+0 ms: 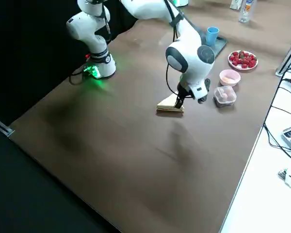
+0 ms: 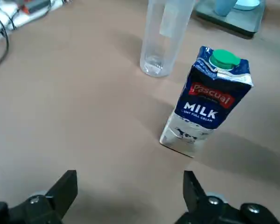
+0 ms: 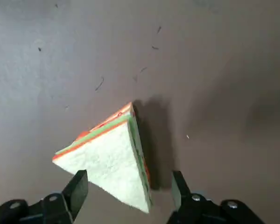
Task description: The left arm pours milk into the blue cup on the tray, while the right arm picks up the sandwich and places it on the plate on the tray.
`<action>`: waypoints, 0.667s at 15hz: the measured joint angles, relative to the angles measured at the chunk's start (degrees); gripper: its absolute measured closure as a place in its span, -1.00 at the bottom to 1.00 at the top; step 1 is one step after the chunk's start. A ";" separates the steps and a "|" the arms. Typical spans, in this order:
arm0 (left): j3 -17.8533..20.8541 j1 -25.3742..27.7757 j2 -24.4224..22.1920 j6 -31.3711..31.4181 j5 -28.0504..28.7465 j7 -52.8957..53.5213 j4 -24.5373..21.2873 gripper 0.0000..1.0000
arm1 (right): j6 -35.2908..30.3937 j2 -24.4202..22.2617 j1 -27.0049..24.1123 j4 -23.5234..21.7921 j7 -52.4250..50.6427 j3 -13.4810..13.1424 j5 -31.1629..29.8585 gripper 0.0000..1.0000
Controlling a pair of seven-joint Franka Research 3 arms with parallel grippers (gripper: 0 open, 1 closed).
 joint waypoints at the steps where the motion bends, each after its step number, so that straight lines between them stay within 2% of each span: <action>1: -0.14 0.53 0.23 -0.63 -1.02 2.59 0.06 -1.00 | 0.00 0.74 -0.17 0.50 -0.82 0.00 1.17 -0.62; 5: -0.27 1.07 2.20 -4.31 -3.50 9.33 0.09 -1.00 | 0.00 2.10 -0.44 1.38 -3.96 -0.02 6.37 -0.64; 10: -0.44 1.07 4.77 -9.52 -3.52 11.13 0.14 -1.00 | 0.18 3.78 -1.31 1.43 -5.91 -0.06 8.29 -0.75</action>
